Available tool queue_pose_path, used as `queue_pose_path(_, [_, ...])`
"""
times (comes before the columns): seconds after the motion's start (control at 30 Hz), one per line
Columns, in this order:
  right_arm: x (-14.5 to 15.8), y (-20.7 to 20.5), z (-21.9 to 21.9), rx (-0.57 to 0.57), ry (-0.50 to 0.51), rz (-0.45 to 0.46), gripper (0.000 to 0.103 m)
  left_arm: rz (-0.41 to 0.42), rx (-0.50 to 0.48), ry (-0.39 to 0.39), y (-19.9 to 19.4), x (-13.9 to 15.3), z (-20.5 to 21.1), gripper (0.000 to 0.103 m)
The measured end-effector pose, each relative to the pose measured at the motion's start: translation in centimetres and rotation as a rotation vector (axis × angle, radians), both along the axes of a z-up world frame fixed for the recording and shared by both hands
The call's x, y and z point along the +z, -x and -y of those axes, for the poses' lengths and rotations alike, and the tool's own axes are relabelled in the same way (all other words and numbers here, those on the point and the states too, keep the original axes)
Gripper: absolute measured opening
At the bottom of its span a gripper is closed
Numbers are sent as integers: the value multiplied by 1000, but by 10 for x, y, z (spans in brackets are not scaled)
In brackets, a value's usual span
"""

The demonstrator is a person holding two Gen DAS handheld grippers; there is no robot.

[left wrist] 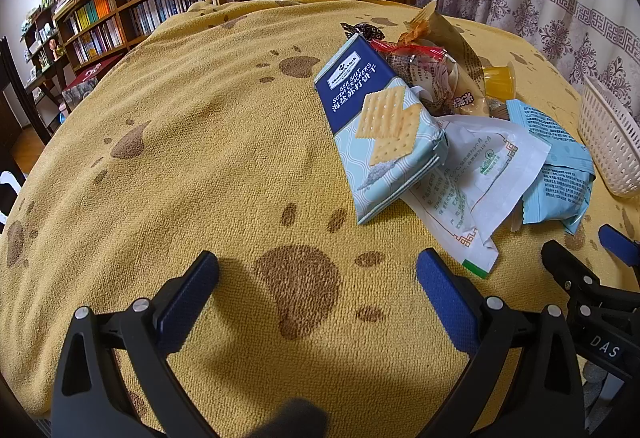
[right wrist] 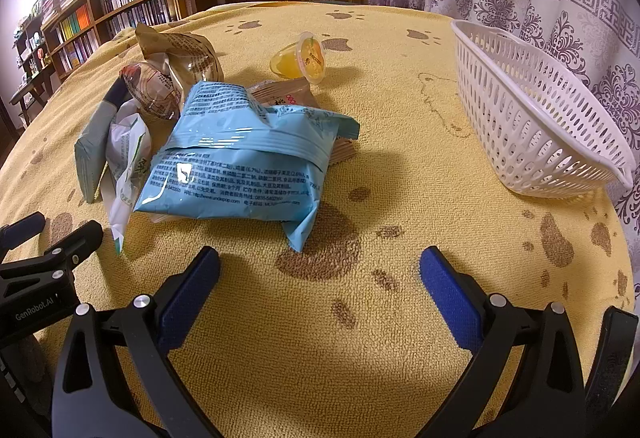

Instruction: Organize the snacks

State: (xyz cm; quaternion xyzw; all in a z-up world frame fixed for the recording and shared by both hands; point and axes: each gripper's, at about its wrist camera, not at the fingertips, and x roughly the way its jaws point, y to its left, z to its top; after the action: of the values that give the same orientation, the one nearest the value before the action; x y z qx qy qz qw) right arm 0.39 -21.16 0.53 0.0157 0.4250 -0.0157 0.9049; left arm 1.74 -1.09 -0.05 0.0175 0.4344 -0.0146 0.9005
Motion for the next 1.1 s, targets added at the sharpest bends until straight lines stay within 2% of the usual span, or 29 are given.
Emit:
queue_pose_path(0.37, [0, 0, 0, 1, -5, 0, 101, -3, -13, -5, 1, 1, 1, 98])
queue_pose_path(0.5, [2, 1, 2, 51, -22, -22, 101, 12, -22, -18, 13, 5, -4, 98])
queue_pose_path(0.6, [7, 7, 8, 57, -100, -8, 101, 62, 14, -55, 25, 13, -11, 98])
queue_pose_path(0.67, [13, 14, 6, 70, -168, 22, 101, 106, 28, -85, 32, 22, -15, 98])
queue_pose_path(0.77, [35, 34, -14, 91, -96, 150, 101, 180, 51, -95, 43, 41, -22, 98])
queue_pose_path(0.87, [63, 60, -39, 126, -21, 317, 101, 269, 76, -82, 54, 66, -28, 98])
queue_pose_path(0.97, [84, 74, -38, 80, -24, 418, 101, 334, 86, -48, 63, 90, -27, 98])
queue_pose_path(1.03, [92, 80, -28, 17, -38, 453, 101, 364, 39, -37, 67, 103, -15, 98])
queue_pose_path(1.1, [96, 85, -20, -39, 8, 477, 101, 383, -9, -54, 70, 109, 2, 98])
